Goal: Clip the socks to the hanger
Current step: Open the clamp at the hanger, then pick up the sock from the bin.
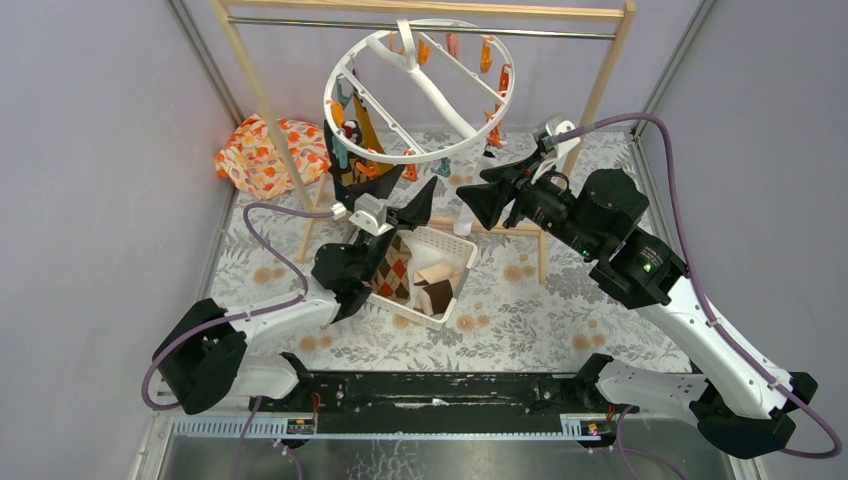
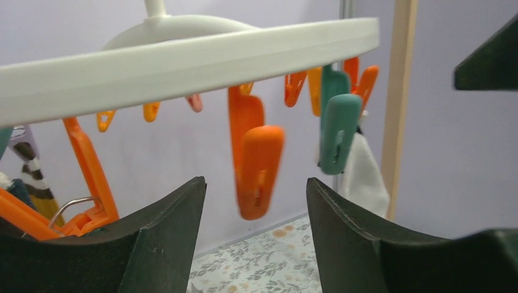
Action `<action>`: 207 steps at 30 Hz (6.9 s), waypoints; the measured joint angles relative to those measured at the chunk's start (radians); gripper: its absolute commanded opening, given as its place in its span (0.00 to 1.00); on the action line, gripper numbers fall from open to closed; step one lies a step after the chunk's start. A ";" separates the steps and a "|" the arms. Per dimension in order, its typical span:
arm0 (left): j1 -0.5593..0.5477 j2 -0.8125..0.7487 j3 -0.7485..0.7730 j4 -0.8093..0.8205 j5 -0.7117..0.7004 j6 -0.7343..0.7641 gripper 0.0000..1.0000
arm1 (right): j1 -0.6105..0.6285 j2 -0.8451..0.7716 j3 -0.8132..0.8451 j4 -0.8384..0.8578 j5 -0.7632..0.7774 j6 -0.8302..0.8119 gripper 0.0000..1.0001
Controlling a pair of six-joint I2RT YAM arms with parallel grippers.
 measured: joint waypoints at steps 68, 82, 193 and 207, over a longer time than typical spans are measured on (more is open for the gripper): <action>0.072 -0.183 0.013 -0.306 0.140 -0.147 0.00 | 0.159 0.288 0.193 -0.051 -0.124 -0.039 0.65; 0.072 -0.261 0.130 -0.668 0.239 -0.251 0.00 | 0.162 0.292 0.219 -0.042 0.033 -0.117 0.79; 0.001 -0.332 0.016 -0.956 0.227 -0.385 0.99 | 0.167 0.305 0.101 0.259 0.108 -0.142 0.00; 0.001 -0.124 -0.017 -1.196 -0.134 -0.557 0.99 | 0.167 0.297 0.080 0.269 0.116 -0.142 0.00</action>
